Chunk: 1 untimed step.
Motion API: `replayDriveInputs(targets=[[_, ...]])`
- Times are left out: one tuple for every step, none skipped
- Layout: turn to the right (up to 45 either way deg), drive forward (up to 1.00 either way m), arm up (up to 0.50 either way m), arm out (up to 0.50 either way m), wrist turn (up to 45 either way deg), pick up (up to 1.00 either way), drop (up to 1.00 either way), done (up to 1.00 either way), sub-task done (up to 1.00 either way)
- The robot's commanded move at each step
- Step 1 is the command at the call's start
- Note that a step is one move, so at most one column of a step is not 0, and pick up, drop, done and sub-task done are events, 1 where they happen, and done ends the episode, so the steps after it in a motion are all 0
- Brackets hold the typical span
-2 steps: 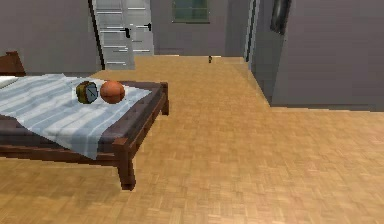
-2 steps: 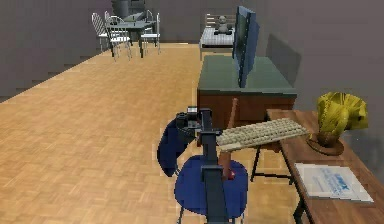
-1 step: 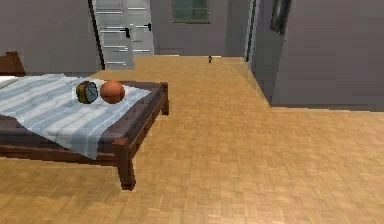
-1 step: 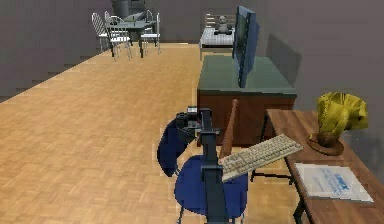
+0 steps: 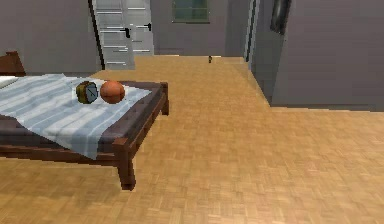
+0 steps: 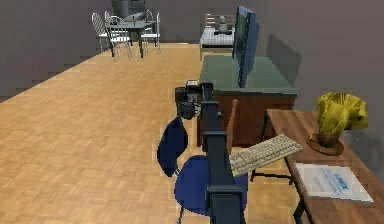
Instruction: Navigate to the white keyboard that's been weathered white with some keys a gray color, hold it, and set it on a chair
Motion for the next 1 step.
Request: replayDriveInputs(targets=[[0.0, 0.00, 0.00, -0.08, 0.0, 0.00, 0.00, 0.00, 0.00]])
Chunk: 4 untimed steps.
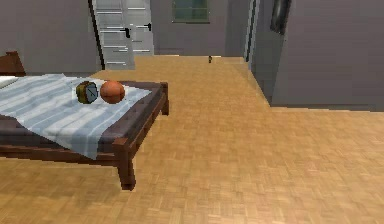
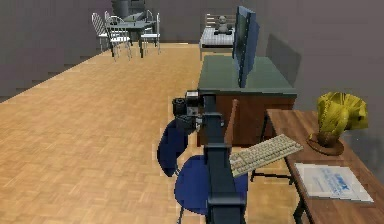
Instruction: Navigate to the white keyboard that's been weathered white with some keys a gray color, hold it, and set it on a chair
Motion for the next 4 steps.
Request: replayDriveInputs(targets=[[0.0, 0.00, 0.12, 0.00, 0.0, 0.00, 0.00, 0.00, 0.00], [0.0, 0.00, 0.00, 0.00, -45.0, 0.00, 0.00, 0.00, 0.00], [0.0, 0.00, 0.00, 0.00, -45.0, 0.00, 0.00, 0.00, 0.00], [0.0, 0.00, 0.00, 0.00, -45.0, 0.00, 0.00, 0.00, 0.00]])
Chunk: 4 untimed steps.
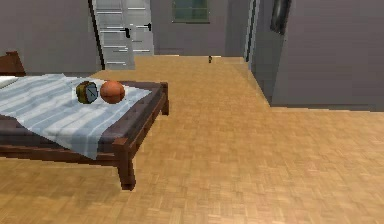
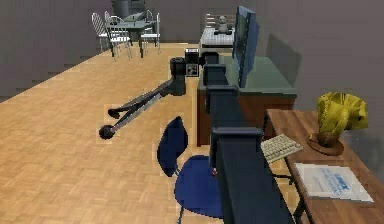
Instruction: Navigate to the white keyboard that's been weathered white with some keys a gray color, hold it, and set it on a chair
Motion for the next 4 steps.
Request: replayDriveInputs(targets=[[0.0, 0.00, 0.00, 0.00, -30.0, 0.00, 0.00, 0.00, 0.00], [0.0, 0.00, 0.00, -0.40, 0.0, 0.00, 0.00, 0.00, 0.00], [21.0, 0.00, 0.00, 0.00, 0.0, 0.00, 0.00, 0.00, 0.00], [0.0, 0.00, 0.00, 0.36, 0.0, 0.00, 0.00, 0.00, 0.00]])
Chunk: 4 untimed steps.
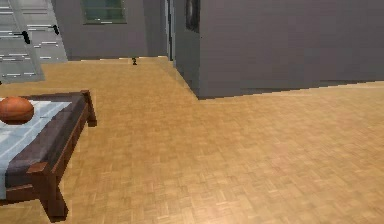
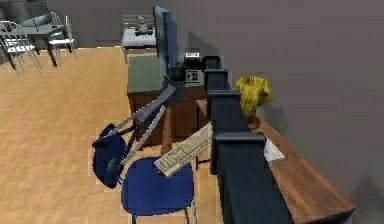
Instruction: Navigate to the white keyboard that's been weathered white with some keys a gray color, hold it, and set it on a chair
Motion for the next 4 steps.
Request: replayDriveInputs(targets=[[0.0, 0.00, 0.00, 0.00, 45.0, 0.00, 0.00, 0.00, 0.00], [0.0, 0.00, 0.00, 0.00, 45.0, 0.00, 0.00, 0.00, 0.00], [0.0, 0.00, 0.00, 0.00, 15.0, 0.00, 0.00, 0.00, 0.00], [0.0, 0.00, -0.08, 0.00, 0.0, 0.00, 0.00, 0.00, 0.00]])
